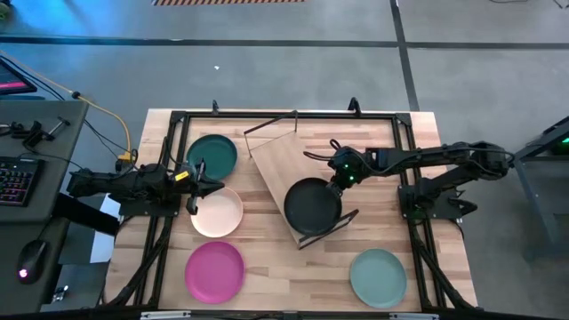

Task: Place and stack plates onto a shelf
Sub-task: Put the black plate on the bottom side of the shelf, then stack the dark green plate on top of the black plate on the shelf

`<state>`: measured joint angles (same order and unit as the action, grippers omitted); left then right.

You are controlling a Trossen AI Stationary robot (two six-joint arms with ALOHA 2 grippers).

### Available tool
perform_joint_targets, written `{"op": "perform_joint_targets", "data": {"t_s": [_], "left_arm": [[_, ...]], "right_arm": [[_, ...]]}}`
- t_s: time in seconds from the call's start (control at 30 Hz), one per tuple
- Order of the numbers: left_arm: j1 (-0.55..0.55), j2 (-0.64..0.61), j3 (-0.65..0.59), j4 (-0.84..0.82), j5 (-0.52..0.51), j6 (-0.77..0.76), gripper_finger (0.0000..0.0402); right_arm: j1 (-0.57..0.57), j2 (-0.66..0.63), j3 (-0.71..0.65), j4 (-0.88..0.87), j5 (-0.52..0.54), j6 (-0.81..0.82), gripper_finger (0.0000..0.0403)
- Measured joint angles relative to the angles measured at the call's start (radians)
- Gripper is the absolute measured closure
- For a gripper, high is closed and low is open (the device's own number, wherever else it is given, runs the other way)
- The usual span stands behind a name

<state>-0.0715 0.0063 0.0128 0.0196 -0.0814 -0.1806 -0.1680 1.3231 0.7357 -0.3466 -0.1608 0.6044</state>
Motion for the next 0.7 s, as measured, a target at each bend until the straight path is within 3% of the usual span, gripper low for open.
{"op": "perform_joint_targets", "data": {"t_s": [0.2,0.53,0.7], "left_arm": [[0.000,0.000,0.000,0.000,0.000,0.000,0.0401],[0.000,0.000,0.000,0.000,0.000,0.000,0.0402],[0.000,0.000,0.000,0.000,0.000,0.000,0.0401]], "right_arm": [[0.000,0.000,0.000,-0.003,0.000,0.002,0.0373],[-0.012,-0.010,0.004,-0.035,0.000,0.012,0.0296],[-0.057,-0.064,0.069,-0.177,0.055,-0.058,0.0271]]}}
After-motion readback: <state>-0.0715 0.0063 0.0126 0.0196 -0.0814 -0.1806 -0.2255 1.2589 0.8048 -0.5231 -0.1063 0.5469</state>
